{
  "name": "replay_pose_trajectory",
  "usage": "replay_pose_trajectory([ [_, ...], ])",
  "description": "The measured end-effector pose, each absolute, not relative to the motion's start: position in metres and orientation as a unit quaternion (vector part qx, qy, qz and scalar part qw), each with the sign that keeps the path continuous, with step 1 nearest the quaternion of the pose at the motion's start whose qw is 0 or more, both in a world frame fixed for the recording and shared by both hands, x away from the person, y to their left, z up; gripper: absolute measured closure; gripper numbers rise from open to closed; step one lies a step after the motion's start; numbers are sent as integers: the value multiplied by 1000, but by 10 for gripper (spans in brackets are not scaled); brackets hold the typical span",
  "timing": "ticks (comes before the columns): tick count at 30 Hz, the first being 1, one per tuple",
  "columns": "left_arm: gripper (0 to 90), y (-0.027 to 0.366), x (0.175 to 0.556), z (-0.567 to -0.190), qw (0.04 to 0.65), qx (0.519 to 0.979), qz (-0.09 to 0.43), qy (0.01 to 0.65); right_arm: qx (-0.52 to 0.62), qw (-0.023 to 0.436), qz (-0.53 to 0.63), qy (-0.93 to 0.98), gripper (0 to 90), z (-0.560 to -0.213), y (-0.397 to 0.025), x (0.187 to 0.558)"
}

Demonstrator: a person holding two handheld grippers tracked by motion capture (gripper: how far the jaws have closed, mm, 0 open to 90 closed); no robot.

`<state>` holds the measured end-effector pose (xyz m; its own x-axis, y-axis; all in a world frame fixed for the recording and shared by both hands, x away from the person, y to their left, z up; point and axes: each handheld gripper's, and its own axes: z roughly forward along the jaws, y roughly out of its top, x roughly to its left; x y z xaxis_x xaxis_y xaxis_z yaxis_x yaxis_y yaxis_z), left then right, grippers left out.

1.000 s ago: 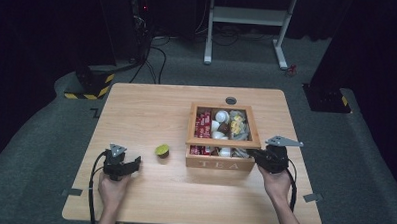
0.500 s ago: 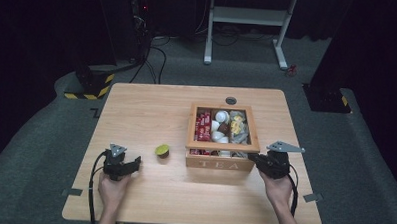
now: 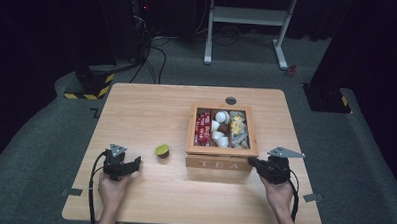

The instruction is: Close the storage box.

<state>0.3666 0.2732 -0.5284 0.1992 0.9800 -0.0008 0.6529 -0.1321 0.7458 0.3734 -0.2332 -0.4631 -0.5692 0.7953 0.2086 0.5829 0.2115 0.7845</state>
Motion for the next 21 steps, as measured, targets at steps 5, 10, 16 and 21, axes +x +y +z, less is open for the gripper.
replay_pose_trajectory([
  [5, 269, 273, 367, -528, 317, 707, 258, 578, 447, 123, 436, 771, 890, -466, -234, 371],
  [10, 269, 273, 367, -528, 316, 707, 258, 578, 442, 133, 426, 778, 887, -468, -234, 367],
  [16, 269, 273, 367, -528, 317, 707, 258, 578, 438, 137, 416, 785, 880, -472, -235, 364],
  [21, 269, 273, 367, -528, 317, 707, 258, 578, 437, 144, 432, 776, 873, -464, -242, 358],
])
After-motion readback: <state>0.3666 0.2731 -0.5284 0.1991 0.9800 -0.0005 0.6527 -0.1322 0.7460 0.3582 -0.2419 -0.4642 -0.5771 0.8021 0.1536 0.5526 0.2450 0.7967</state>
